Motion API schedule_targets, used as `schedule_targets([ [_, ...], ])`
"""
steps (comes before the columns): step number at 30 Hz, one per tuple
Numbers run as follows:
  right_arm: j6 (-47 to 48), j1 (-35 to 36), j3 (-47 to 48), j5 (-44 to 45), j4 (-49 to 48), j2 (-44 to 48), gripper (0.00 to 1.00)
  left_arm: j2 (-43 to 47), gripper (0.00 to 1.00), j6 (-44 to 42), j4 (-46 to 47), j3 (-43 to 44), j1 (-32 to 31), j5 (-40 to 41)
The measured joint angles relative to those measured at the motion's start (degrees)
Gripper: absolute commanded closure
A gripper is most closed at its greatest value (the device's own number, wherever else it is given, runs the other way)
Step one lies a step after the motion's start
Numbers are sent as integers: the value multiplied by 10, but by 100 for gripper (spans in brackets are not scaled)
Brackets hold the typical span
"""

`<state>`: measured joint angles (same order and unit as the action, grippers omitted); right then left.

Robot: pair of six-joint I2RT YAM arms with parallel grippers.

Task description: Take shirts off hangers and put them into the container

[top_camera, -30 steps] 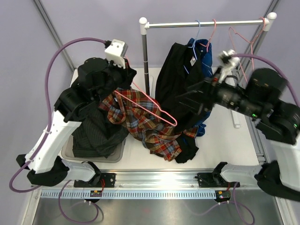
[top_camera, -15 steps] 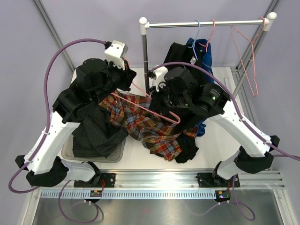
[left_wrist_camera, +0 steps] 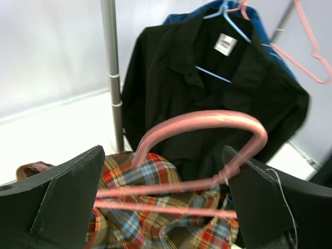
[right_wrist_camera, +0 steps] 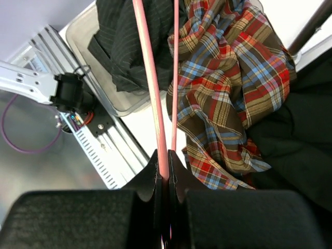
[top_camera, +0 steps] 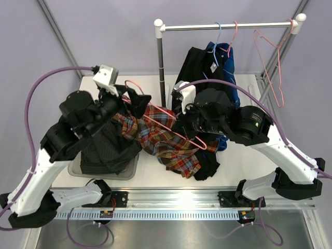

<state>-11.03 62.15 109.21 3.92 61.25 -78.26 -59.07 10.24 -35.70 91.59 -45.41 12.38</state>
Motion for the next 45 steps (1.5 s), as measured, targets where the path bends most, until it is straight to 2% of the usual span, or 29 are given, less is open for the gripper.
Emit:
schedule_targets([
  [2, 2, 5, 2, 13, 11, 1, 100, 32, 1, 7, 9, -31, 0, -15],
  [7, -21, -19, 38, 125, 57, 36, 100, 125, 1, 3, -6, -110, 13, -5],
  [11, -29, -19, 53, 146, 59, 83, 100, 172, 1, 2, 12, -127, 14, -11],
  [15, -37, -19, 53, 165, 62, 102, 100, 153, 1, 1, 34, -87, 14, -40],
  [18, -40, -19, 71, 186, 80, 98, 100, 131, 1, 2, 45, -89, 14, -65],
  [21, -41, -19, 135, 223, 118, 72, 100, 110, 1, 10, 60, -146, 13, -75],
  [26, -43, -19, 328, 323, 149, 31, 100, 40, 1, 34, 54, -269, 1, -51],
  [28, -47, -19, 348, 355, 142, 45, 100, 0, 1, 44, 43, -300, -9, -31],
  [38, -109, -19, 244, 442, 157, 149, 100, -92, 1, 90, 61, -317, -30, -5],
  [45, -172, -19, 73, 445, 168, 220, 100, -139, 1, 118, 65, -328, -32, -5],
])
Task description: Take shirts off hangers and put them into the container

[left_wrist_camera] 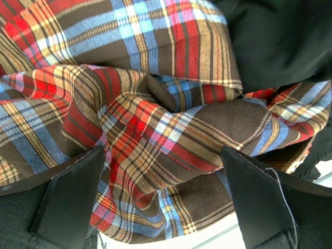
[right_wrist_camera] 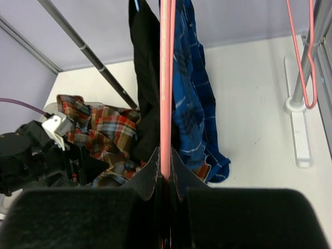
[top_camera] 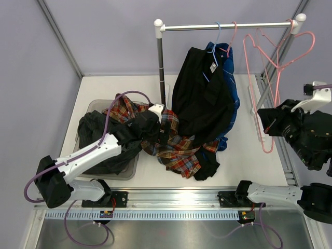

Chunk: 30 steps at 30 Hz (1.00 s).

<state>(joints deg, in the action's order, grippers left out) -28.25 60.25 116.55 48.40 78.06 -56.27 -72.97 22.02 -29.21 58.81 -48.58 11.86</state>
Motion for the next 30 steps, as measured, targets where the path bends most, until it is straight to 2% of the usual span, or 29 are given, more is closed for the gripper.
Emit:
schedule_targets([
  [8, -61, 0, -124, -16, 7, 68, 100, 22, 1, 8, 12, -24, -1, 0],
  [14, -82, 0, -153, -14, 9, 91, 100, 29, 1, 11, 28, -26, -1, 0],
  [17, -84, 0, -149, -8, 11, 74, 100, 29, 1, 15, 32, -31, -1, -3],
  [21, -77, -12, -130, 4, 8, 7, 100, 32, 1, 20, 33, -32, -1, -8],
  [22, -65, -35, -128, -3, 5, -11, 100, 34, 1, 21, 34, -32, -2, -9],
  [27, 34, -249, -159, -76, -24, -62, 100, 64, 1, 23, 36, -49, -2, -11],
  [30, 82, -304, -168, -105, -46, -81, 100, 89, 1, 23, 36, -57, -2, -11],
])
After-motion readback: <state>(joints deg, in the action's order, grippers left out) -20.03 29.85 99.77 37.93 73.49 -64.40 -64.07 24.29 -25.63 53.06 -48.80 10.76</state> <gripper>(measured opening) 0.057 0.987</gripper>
